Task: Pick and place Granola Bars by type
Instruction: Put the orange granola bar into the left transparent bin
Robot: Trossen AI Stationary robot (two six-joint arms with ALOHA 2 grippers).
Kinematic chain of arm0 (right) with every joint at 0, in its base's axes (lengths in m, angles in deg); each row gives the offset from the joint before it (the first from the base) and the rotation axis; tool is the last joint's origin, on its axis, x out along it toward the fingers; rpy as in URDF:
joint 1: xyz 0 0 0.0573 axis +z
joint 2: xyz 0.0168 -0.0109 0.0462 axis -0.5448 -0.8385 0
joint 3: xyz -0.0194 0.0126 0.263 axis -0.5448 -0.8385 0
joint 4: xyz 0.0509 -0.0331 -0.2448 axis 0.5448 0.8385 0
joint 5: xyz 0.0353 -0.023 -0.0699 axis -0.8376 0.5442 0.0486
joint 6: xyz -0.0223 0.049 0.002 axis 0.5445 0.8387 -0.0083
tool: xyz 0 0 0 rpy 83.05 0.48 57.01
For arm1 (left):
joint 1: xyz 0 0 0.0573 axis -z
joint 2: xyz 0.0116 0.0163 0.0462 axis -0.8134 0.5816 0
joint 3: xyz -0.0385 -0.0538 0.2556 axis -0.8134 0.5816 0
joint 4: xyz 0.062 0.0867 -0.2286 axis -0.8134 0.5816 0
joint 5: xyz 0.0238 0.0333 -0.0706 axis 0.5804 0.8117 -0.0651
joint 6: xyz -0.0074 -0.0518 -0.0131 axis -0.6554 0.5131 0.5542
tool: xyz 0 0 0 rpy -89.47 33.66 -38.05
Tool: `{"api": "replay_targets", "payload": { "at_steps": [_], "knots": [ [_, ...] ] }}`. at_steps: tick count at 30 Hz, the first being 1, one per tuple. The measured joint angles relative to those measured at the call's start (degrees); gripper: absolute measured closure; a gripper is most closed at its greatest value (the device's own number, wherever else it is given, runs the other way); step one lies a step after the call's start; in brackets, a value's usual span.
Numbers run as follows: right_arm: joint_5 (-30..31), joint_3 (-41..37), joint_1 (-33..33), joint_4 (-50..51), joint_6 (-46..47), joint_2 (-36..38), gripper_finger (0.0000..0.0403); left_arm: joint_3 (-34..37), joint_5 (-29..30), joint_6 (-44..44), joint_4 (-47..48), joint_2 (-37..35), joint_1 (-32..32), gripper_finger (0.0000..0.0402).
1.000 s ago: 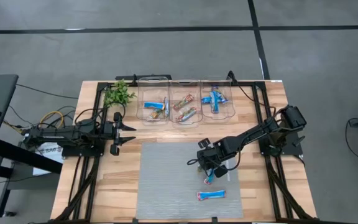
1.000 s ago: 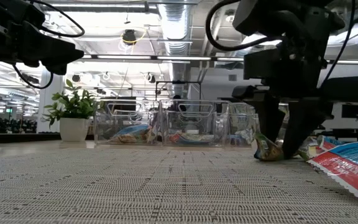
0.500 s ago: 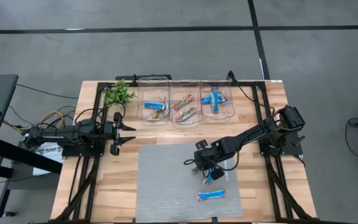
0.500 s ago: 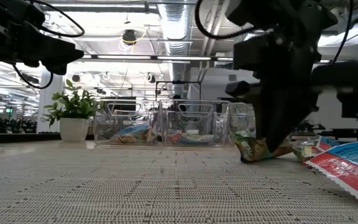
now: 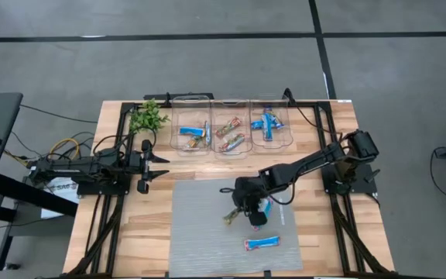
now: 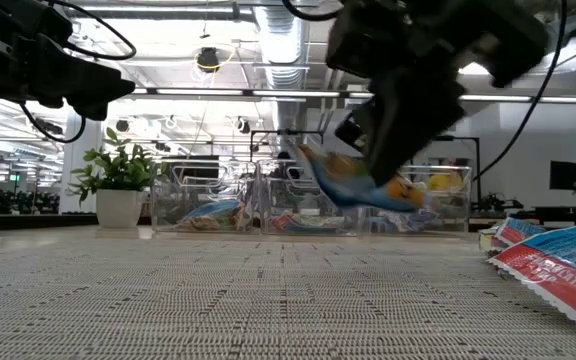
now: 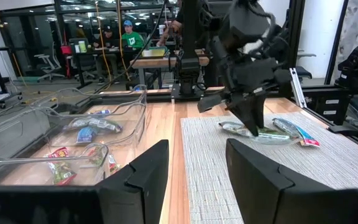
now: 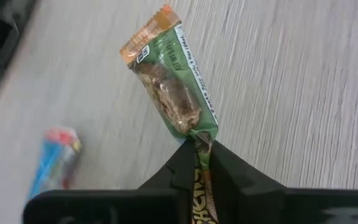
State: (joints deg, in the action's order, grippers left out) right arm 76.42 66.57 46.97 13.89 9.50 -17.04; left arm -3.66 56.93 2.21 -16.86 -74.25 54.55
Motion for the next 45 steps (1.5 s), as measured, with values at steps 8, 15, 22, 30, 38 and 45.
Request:
{"api": "replay_targets", "payload": {
  "at_steps": [8, 15, 22, 30, 38, 45],
  "knots": [
    [-3.0, 0.0, -3.5, -8.6, 9.5, 0.0, 0.0386, 0.0, 0.0, 0.0, 0.0, 0.0, 0.0, 0.0247],
    [-6.9, 0.0, -8.5, -21.4, 18.3, 0.0, 0.0386, 0.0, 0.0, 0.0, 0.0, 0.0, 0.0, 0.0247],
    [-8.0, 0.3, -14.1, -35.4, 25.4, 0.1, 0.0383, 0.0, 0.0, 0.0, 0.0, 0.0, 0.0, 0.0247],
    [-7.0, 5.9, -21.0, -36.8, 25.4, -0.3, 0.0385, 0.0, 0.0, 0.0, 0.0, 0.0, 0.0, 0.0247],
    [-3.2, 9.1, -27.0, -36.5, 25.3, -0.3, 0.0383, 0.0, 0.0, 0.0, 0.0, 0.0, 0.0, 0.0247],
    [1.9, 10.8, -30.4, -32.9, 25.1, -0.4, 0.0383, 0.0, 0.0, 0.0, 0.0, 0.0, 0.0, 0.0247]
  ]
}}
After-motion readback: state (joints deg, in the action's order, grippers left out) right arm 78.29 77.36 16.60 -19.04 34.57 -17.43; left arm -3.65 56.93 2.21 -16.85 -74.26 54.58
